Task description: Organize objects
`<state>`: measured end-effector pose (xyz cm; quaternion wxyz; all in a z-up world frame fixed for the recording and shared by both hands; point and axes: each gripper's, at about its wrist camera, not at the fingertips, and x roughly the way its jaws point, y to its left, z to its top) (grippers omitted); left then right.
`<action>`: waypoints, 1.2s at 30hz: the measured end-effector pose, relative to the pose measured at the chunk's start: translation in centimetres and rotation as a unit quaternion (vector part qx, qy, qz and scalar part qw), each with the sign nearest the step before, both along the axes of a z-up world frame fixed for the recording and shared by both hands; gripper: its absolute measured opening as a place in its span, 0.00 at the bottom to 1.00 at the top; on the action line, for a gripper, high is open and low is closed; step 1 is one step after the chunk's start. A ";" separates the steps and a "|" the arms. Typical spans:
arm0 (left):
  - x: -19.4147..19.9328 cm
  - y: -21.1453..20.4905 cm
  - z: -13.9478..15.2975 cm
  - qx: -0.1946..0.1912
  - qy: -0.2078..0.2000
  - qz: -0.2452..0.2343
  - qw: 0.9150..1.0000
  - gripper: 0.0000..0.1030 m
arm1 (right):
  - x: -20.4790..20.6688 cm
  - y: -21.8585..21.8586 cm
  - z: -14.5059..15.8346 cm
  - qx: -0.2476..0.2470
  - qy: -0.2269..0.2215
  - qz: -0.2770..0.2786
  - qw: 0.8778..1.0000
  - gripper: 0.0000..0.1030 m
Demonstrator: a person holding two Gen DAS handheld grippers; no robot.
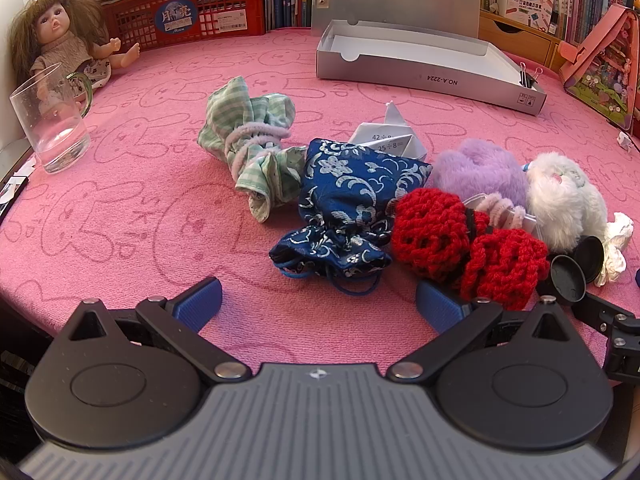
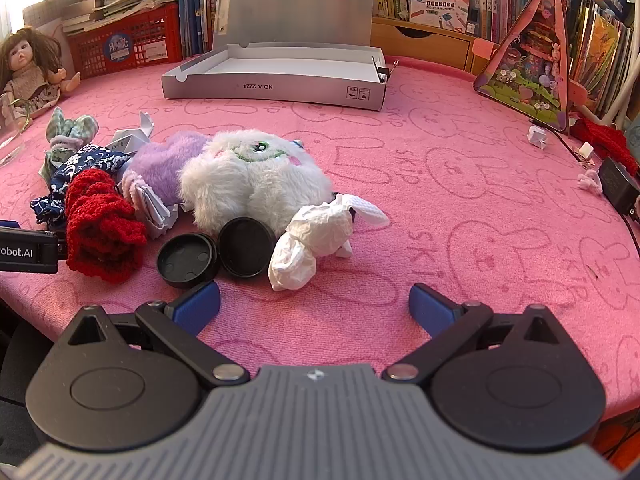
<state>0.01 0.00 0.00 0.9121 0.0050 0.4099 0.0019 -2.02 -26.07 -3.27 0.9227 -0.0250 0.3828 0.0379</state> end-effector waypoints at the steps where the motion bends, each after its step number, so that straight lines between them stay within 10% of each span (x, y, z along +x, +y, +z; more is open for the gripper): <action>1: 0.0 0.0 0.0 0.000 0.000 0.000 1.000 1.00 | 0.0 0.0 0.0 0.000 0.000 0.000 1.000 1.00; 36: 0.0 0.0 0.0 0.000 -0.001 0.000 1.000 1.00 | -0.3 0.1 0.0 0.000 -0.006 0.000 1.000 1.00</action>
